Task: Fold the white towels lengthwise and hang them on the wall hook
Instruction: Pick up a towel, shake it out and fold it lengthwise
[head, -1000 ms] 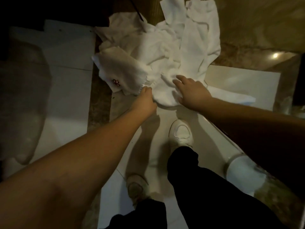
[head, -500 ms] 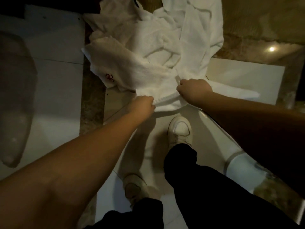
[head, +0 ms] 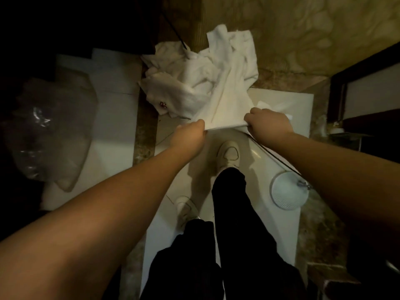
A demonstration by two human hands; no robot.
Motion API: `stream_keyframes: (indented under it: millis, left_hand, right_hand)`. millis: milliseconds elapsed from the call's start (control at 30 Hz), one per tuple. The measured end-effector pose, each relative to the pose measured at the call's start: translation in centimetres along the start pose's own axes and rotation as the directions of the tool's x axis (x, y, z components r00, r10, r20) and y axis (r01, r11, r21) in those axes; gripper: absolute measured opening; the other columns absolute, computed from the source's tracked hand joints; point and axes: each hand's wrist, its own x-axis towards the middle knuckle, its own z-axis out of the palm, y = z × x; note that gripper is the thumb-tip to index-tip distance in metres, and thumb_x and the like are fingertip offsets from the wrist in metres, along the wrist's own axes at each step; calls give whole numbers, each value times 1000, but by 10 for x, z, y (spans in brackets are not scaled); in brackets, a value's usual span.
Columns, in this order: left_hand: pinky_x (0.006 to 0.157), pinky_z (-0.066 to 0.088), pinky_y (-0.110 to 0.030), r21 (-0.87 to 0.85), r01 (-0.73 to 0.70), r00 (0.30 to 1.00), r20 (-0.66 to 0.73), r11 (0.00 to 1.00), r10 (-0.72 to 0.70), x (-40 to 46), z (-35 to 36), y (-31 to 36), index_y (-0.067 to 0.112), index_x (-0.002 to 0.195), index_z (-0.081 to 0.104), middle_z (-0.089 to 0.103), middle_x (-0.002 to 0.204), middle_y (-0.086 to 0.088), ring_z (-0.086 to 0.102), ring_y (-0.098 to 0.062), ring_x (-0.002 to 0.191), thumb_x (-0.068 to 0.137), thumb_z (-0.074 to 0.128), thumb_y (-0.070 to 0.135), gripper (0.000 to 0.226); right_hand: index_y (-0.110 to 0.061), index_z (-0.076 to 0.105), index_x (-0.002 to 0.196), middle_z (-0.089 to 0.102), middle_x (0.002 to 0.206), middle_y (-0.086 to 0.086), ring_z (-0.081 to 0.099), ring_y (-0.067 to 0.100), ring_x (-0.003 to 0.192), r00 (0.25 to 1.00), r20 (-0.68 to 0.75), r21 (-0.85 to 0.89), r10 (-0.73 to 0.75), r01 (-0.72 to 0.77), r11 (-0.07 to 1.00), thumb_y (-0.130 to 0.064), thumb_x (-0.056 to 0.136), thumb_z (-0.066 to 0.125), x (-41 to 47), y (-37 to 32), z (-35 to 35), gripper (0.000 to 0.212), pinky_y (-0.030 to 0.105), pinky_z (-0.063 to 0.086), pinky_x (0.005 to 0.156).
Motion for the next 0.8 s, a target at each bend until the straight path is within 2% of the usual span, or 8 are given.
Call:
stream_keyframes:
  millis: [133,267,333,400,467,567,700,800]
  left_hand:
    - [67,44,-38,22,24,999,-23,999,-24,-58,-72,25,11,112,56,65,103,-15,60,-37,88,107,37,35,31]
    - [60,37,-37,28,55,991,-124,998,-52,-119,-134,45,19,98,48,59,89,-9,53,-31,75,102,48,46,28]
    - [62,34,-36,34,48,978,-205,998,-40,-152,-156,52,18,97,48,59,86,-8,50,-30,74,101,51,43,25]
    - [66,31,-35,64,61,956,-290,996,-40,-187,-177,62,14,101,57,66,92,-13,56,-35,80,102,51,34,21]
    - [73,34,-36,63,108,930,-359,992,-78,-225,-197,74,14,103,64,69,98,-13,61,-36,91,100,49,22,17]
    - [83,43,-39,22,184,871,-466,983,-153,-288,-218,88,14,98,65,69,98,-13,63,-36,94,96,49,13,17]
    - [74,39,-39,16,255,771,-607,967,-193,-382,-231,106,12,92,62,70,93,-15,65,-37,92,92,51,13,11]
    - [78,42,-41,97,298,710,-687,949,-153,-462,-237,135,13,99,67,70,91,-9,63,-31,89,94,51,16,17]
  right_hand:
    - [-15,62,108,58,107,8,60,32,97,990,-133,76,55,-45,996,-25,99,50,-58,-15,-82,19,35,35,61]
    - [-19,61,105,59,106,5,62,32,91,967,-246,111,71,-44,993,-28,96,51,-108,-30,-154,17,34,35,61]
    - [-19,62,106,60,107,5,62,31,89,954,-292,107,63,-33,994,-28,96,50,-133,-38,-184,18,32,33,60]
    - [-19,61,107,61,107,4,61,31,87,943,-329,95,51,-21,995,-27,96,50,-163,-47,-214,18,32,32,59]
    - [-19,61,105,62,107,4,61,31,86,925,-378,101,39,-1,995,-26,96,50,-196,-56,-241,16,33,34,60]
    - [-21,61,102,64,107,1,62,33,89,880,-475,113,19,39,993,-24,96,51,-247,-70,-276,12,32,33,61]
    - [-25,63,99,65,107,-3,65,33,92,807,-591,93,-2,71,993,-25,96,52,-335,-85,-309,12,33,34,65]
    - [-26,64,99,67,108,-1,67,35,93,772,-635,61,-21,78,995,-27,98,49,-416,-89,-321,15,34,35,67]
